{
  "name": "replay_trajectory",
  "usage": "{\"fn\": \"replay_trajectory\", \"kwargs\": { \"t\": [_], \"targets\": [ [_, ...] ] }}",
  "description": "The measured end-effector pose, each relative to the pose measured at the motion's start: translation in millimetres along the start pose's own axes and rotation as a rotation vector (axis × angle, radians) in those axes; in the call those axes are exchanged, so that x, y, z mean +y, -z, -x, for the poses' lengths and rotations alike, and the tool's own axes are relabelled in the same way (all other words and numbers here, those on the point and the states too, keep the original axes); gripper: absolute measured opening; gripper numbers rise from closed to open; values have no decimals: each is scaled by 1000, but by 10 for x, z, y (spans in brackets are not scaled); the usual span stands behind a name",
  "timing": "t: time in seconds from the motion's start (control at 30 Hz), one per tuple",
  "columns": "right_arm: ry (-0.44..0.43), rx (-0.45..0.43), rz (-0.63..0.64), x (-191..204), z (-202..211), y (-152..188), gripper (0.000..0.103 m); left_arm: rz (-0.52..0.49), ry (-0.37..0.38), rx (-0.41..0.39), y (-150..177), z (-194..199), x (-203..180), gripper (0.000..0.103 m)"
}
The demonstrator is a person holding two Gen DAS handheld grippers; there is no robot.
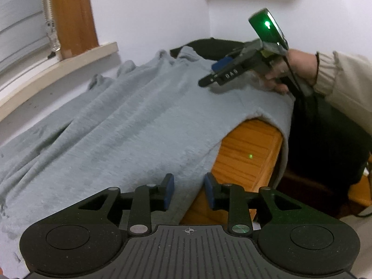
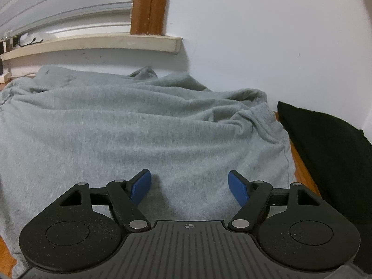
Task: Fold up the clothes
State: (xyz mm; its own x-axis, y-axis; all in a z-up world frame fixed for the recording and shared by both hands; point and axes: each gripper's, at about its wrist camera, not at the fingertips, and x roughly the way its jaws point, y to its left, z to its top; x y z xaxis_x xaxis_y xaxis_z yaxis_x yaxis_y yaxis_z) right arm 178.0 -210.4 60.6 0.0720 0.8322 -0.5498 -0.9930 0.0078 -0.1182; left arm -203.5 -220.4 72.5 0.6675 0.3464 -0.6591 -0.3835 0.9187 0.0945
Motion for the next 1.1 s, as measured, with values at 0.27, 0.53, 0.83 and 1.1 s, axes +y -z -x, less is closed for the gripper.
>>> {"fn": "replay_trajectory", "kwargs": {
  "t": [0.27,0.53,0.83,1.1],
  "targets": [
    [7,-5,13,12,3,6,72,18,43,-58,-8,263,-69,2],
    [3,-5,19,-6,-3,-14,72,35,36,-39,93,479,-21,6],
    [29,-38,-9,-49,60,-1,74,211,-203,-8,389,685,865,19],
    [22,-41,-84,-234,413,157,61,289,-251,17,703,767,1123,19]
  ]
}}
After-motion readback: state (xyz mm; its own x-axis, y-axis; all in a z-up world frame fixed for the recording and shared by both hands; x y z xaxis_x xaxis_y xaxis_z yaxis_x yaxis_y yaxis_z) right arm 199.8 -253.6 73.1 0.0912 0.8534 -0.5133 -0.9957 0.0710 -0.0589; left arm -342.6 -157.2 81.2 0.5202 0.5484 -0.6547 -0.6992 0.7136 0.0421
